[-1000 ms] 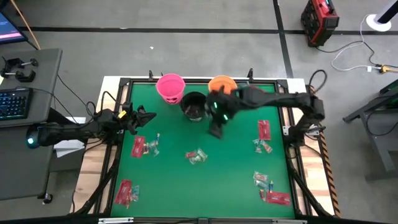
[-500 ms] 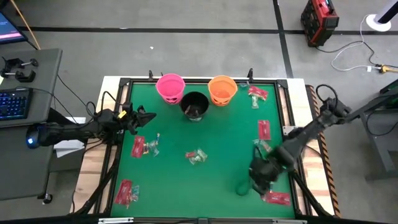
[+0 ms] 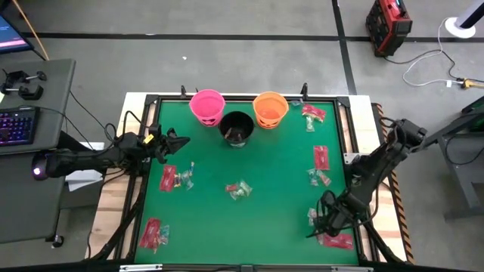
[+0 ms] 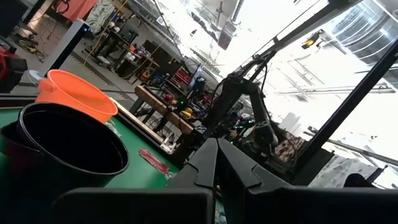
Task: Sort candy by brand, put in halloween buckets
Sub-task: Put the blue candy into the black bucket
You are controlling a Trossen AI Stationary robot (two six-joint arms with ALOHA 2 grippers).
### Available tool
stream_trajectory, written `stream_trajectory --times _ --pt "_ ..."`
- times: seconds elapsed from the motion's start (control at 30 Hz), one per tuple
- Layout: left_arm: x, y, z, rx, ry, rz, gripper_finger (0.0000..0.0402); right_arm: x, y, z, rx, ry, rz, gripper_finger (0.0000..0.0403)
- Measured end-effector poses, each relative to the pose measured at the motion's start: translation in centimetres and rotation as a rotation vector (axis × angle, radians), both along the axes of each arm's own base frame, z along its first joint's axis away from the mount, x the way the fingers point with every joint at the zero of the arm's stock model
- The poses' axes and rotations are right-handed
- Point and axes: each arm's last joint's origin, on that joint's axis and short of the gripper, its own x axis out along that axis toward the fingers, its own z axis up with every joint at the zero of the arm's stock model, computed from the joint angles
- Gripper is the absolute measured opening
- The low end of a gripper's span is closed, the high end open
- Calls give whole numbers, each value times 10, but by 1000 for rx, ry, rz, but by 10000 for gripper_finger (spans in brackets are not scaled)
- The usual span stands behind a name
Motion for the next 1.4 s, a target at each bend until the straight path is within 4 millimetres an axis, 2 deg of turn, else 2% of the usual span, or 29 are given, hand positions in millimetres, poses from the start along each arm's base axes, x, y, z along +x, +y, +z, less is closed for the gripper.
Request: stream_trajectory --times 0.13,0.33,0.43,0.7,1.07,1.2,1.3,1.4 --pt "0 0 0 0 0 0 0 -1 -1 -17 57 -24 -32 248" --pt "0 0 0 0 0 0 0 -8 -10 -29 0 7 -79 240" --pt "0 0 0 0 0 0 0 -9 -11 -31 -11 6 -80 211" --pt "0 0 0 0 0 0 0 -7 -9 -30 13 -9 -81 95" --pt "0 0 0 0 0 0 0 -11 -13 -36 2 -3 -55 58" --pt "0 0 0 0 0 0 0 -8 -11 -28 -12 -27 -2 13" --pt "0 0 0 0 0 0 0 -3 -8 -13 -13 -61 34 8" --pt "0 0 0 0 0 -1 0 4 -10 15 -49 -149 55 1"
